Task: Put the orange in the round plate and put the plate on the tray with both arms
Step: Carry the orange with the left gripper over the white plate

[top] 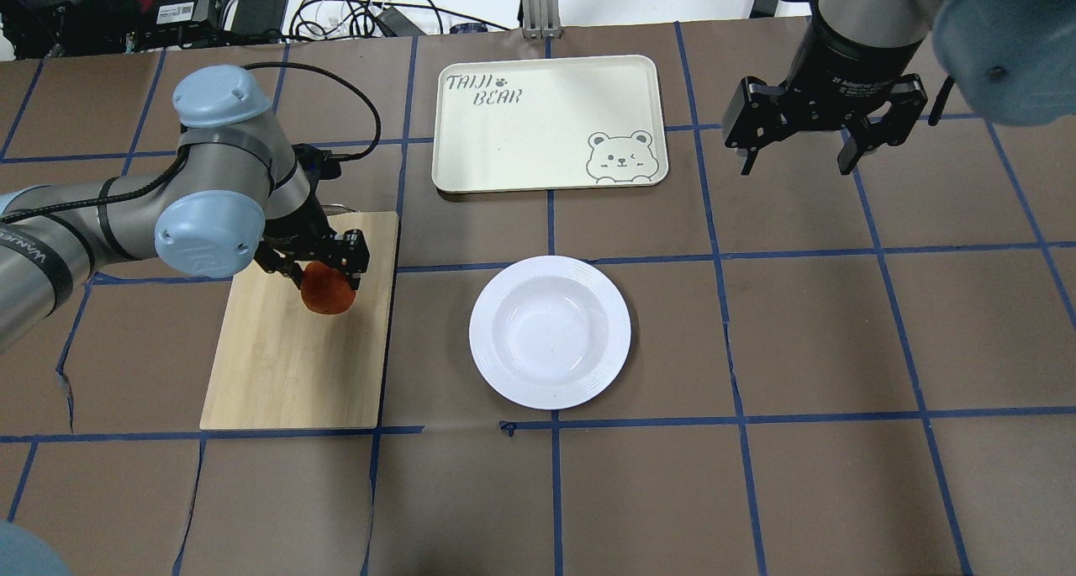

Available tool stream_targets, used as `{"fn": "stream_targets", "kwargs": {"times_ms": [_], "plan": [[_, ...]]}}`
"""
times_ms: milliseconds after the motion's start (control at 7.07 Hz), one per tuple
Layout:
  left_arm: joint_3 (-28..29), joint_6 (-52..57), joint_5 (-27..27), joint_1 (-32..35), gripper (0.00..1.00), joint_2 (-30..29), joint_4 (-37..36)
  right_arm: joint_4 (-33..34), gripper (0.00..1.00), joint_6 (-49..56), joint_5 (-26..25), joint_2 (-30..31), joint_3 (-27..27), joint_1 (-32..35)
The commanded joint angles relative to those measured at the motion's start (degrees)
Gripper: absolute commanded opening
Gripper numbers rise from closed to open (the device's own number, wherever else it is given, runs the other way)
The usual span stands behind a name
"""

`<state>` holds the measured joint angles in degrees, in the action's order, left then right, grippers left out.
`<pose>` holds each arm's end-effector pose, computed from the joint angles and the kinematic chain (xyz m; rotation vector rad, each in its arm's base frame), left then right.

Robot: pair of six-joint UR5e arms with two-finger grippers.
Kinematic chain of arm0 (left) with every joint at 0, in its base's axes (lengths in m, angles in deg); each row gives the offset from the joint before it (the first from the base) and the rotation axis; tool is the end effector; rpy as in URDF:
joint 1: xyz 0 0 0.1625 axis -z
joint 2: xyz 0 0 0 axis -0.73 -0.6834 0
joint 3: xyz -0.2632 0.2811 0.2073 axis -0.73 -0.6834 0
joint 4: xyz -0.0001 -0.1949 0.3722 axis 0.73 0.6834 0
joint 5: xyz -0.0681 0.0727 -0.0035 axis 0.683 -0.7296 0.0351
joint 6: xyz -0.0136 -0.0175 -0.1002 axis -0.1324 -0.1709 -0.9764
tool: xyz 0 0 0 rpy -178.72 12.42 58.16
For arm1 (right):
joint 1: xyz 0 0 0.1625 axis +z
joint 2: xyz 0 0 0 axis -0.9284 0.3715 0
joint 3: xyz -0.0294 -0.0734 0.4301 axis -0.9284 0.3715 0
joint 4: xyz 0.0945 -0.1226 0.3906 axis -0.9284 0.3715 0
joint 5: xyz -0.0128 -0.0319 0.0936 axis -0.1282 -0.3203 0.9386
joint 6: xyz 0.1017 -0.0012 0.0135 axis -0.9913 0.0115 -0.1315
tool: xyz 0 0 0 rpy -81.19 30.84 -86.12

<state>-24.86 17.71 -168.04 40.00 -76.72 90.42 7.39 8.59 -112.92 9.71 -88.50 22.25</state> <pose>-0.1037 -0.5362 0.2525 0.0136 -3.1273 -0.2734 0.1361 -0.4997 0.4932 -0.0911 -3.1298 -0.0426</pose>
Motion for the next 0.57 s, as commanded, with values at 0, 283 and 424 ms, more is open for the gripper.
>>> {"fn": "stream_targets", "kwargs": {"times_ms": [0,283,424], "plan": [[5.59,-18.66,8.41,9.48,0.01,-1.33,4.56,0.00,1.00,0.00,0.00,0.00,0.00,-0.09],[5.53,-33.81,18.08,17.83,0.01,-2.47,4.14,0.09,1.00,0.00,-0.09,-0.09,0.00,-0.18],[5.35,-34.73,18.47,20.23,0.01,-4.22,3.87,0.09,1.00,0.00,-0.09,-0.09,0.08,-0.18]]}}
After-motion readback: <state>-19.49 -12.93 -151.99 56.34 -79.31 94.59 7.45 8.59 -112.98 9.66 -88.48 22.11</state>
